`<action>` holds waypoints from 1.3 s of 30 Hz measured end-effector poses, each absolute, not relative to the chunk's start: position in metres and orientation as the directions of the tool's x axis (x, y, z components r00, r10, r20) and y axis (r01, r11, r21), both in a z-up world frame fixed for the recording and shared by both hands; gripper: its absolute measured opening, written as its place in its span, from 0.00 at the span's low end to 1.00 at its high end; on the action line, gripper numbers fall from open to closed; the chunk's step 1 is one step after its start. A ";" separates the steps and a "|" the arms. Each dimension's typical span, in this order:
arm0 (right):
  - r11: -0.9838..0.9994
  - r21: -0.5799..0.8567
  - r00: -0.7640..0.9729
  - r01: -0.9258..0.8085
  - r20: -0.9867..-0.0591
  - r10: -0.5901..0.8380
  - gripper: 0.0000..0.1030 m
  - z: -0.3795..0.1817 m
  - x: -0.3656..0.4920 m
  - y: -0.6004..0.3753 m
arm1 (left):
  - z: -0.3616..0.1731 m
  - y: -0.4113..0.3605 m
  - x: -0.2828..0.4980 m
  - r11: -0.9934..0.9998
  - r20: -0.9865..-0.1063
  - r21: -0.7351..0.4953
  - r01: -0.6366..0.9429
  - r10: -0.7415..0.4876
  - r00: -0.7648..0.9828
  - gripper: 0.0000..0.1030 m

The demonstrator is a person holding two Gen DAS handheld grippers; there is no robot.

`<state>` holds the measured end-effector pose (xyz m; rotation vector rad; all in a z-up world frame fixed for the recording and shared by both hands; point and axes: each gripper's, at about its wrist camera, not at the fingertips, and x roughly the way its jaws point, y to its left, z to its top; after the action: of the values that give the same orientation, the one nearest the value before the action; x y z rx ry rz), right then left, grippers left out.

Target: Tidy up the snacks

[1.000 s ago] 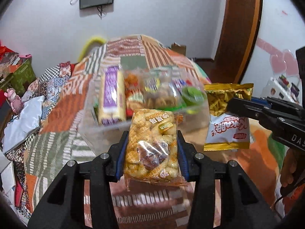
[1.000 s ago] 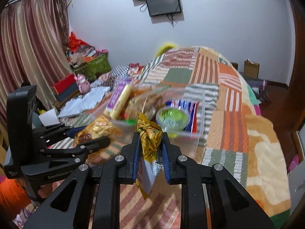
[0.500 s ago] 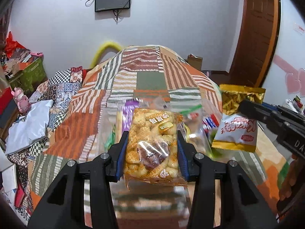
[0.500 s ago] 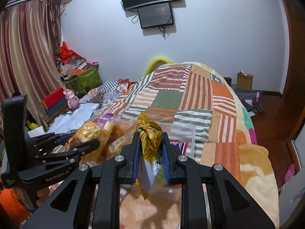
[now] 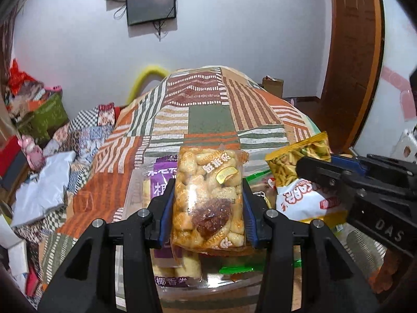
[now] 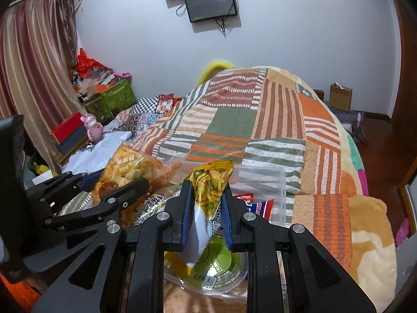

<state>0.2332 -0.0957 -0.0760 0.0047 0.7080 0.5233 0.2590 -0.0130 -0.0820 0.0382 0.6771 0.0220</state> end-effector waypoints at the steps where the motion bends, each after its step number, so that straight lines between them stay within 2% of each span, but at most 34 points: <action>1: 0.872 0.183 0.634 -0.455 -0.621 0.461 0.18 -0.077 0.234 -0.096 | -0.084 -0.014 0.259 0.999 -0.626 0.052 -0.003 0.035 0.779 0.43; 6: 0.873 0.205 0.620 -0.443 -0.633 0.463 0.22 -0.080 0.239 -0.100 | -0.088 -0.018 0.251 0.996 -0.614 0.092 0.003 0.054 0.787 0.45; 10: 0.883 0.183 0.626 -0.432 -0.644 0.439 0.24 -0.077 0.237 -0.099 | -0.086 -0.013 0.249 0.997 -0.625 0.072 0.008 0.038 0.780 0.49; 12: 0.890 0.158 0.633 -0.428 -0.651 0.420 0.31 -0.075 0.236 -0.097 | -0.083 -0.009 0.247 0.999 -0.626 0.048 0.010 0.022 0.779 0.53; 14: 0.890 0.142 0.638 -0.433 -0.648 0.415 0.49 -0.073 0.232 -0.096 | -0.080 -0.004 0.244 1.000 -0.623 0.010 0.011 -0.002 0.782 0.60; 17: 0.894 0.113 0.658 -0.433 -0.638 0.400 0.56 -0.069 0.224 -0.095 | -0.075 -0.002 0.240 1.000 -0.618 -0.006 0.012 -0.013 0.786 0.61; 31: 0.895 0.074 0.706 -0.440 -0.588 0.395 0.58 -0.041 0.185 -0.108 | -0.044 0.002 0.194 0.999 -0.575 -0.045 0.029 -0.050 0.817 0.64; 39: 0.900 0.052 0.753 -0.433 -0.528 0.393 0.58 -0.018 0.143 -0.118 | -0.012 0.001 0.147 0.996 -0.508 -0.083 0.046 -0.082 0.857 0.65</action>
<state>0.1425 -0.1178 -0.0175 -0.0750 0.5588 0.4510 0.1467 0.0009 -0.0125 -0.0687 0.5367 -0.0669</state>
